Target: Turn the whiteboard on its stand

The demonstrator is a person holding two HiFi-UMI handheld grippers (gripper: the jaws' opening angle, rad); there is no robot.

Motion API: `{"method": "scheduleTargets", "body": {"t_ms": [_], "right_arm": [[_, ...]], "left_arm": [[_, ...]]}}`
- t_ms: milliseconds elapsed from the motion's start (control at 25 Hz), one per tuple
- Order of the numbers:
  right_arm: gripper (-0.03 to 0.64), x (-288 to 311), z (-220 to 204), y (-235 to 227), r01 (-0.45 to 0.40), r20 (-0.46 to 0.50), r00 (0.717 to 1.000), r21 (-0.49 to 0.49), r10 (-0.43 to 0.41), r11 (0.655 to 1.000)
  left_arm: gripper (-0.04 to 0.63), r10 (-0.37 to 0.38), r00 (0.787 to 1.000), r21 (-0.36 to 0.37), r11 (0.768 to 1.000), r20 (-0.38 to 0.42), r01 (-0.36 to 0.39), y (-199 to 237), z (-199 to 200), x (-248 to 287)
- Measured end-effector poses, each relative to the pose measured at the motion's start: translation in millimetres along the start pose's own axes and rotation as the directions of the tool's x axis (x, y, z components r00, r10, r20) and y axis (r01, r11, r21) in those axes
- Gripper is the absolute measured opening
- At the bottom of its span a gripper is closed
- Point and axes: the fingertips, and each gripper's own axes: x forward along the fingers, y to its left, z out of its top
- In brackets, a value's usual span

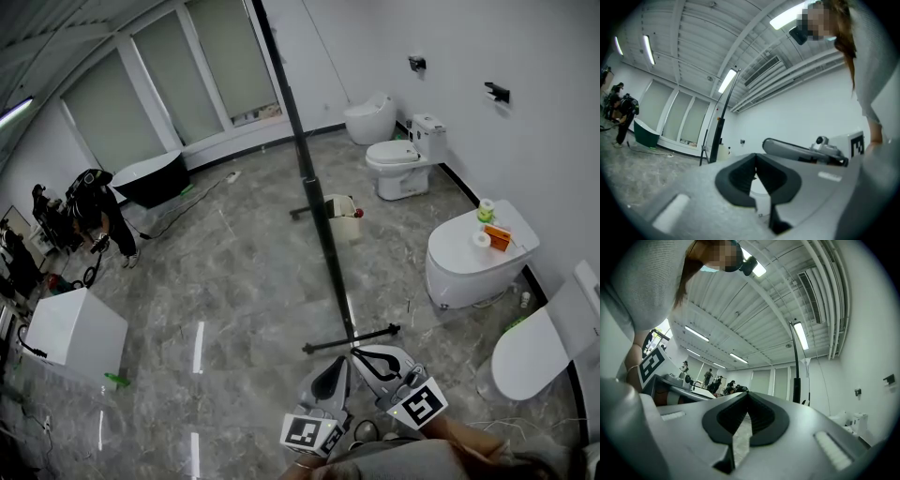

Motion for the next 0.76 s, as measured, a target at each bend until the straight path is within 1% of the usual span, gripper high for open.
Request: {"method": "scheduleTargets", "body": {"t_ms": [280, 480, 760], "right_arm": [[0.005, -3.9, -3.5, -0.8, -0.004, -0.020, 1.000, -0.004, 0.004, 1.000], [0.005, -3.1, -2.5, -2.1, 0.002, -0.016, 1.000, 0.000, -0.002, 1.000], [0.005, 0.0, 2.9, 5.8, -0.009, -0.010, 1.000, -0.012, 0.009, 1.000]], "left_arm": [[0.000, -0.014, 1.000, 0.004, 1.000, 0.000, 0.014, -4.9, 0.6, 4.7], [0.000, -0.026, 1.000, 0.002, 1.000, 0.001, 0.026, -6.0, 1.7, 6.4], [0.000, -0.023, 1.000, 0.013, 1.000, 0.011, 0.022, -6.0, 7.7, 1.6]]}}
